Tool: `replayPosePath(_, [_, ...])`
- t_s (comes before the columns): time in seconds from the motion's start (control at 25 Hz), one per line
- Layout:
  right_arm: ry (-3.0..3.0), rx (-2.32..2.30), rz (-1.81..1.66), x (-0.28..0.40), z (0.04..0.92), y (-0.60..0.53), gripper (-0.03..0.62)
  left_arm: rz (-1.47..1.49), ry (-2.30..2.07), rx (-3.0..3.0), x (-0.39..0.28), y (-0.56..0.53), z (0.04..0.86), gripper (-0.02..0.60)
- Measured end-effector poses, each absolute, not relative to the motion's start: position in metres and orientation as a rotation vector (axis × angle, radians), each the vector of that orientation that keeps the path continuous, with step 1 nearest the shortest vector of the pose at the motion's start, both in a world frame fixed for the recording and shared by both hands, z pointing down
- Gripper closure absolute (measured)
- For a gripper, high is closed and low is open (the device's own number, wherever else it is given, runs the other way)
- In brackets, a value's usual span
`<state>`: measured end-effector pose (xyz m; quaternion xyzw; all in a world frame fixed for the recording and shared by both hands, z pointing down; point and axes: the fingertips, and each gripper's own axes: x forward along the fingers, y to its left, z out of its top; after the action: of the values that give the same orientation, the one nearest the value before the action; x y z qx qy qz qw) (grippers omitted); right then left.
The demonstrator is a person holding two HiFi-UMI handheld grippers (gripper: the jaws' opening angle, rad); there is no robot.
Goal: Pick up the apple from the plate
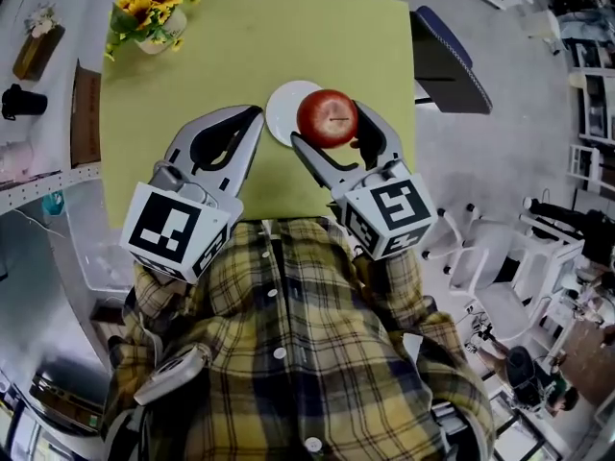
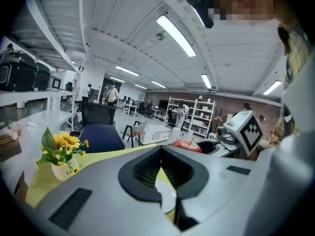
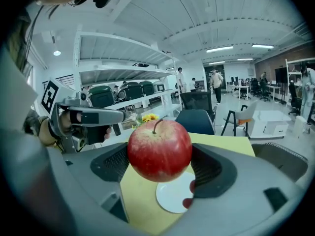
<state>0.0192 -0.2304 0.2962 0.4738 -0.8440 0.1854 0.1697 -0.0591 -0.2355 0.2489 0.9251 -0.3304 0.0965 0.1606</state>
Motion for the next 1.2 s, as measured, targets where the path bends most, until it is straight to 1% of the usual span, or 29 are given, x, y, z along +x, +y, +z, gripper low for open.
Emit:
replayPosePath(0.12, [-2.418,1.325,0.482,0.010,0.282,-0.226,0.206,0.263,-0.975,2.664,-0.069,-0.238,0.233,0.574])
replayPosePath(0.36, [-2.462,1.276,0.438,0.014,0.257,-0.206,0.206,0.305,-1.006,2.711,-0.060,-0.226,0.207,0.574])
replayPosePath(0.56, [-2.461,1.235,0.447,0.017,0.266,-0.204,0.206,0.270,-0.949,2.691,-0.054,-0.226,0.208,0.574])
replayPosePath(0.84, [-2.449,1.201,0.442,0.012,0.276,-0.205,0.206,0.355,-0.879,2.773,-0.045,-0.223,0.216,0.574])
replayPosePath(1.2, [-2.450,1.207,0.451,0.005,0.276,-0.211,0.206,0.326,-0.877,2.761,-0.056,-0.234,0.215,0.574])
